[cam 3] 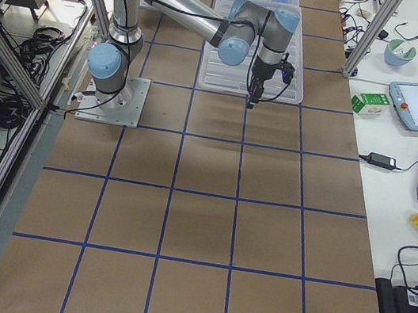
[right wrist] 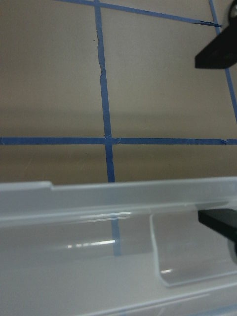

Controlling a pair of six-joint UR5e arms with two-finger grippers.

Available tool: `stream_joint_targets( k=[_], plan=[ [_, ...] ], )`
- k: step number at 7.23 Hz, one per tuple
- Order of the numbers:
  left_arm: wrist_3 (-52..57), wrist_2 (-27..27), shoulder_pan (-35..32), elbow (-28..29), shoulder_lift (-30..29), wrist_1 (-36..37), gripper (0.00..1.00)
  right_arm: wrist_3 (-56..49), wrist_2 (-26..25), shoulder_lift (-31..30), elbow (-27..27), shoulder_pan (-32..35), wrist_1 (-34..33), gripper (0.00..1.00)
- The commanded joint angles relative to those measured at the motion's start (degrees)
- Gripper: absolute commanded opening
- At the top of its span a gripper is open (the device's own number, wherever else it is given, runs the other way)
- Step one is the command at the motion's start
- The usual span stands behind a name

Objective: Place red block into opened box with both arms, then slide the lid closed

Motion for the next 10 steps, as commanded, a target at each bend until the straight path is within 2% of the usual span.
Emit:
stream_joint_targets(
  k=[1, 6, 8, 10],
  plan=[
    [0.17, 0.26, 0.03, -0.03, 0.32, -0.06, 1.0, -0.01, 0.17, -0.12, 0.0, -1.32, 0.01, 1.0],
    [0.53, 0.09, 0.73, 0.15, 0.68, -0.06, 1.0, 0.08, 1.39, -1.44, -1.84, -0.97, 0.01, 1.0],
    [0.79, 0.09, 0.82, 0.15, 0.77, -0.06, 1.0, 1.13, 9.09, -4.76, -7.96, 2.08, 10.75, 1.0],
    [1.4, 0.79, 0.99, 0.23, 0.85, -0.06, 1.0, 7.85, 15.42, -8.63, -11.68, 9.45, 15.38, 1.0]
  ],
)
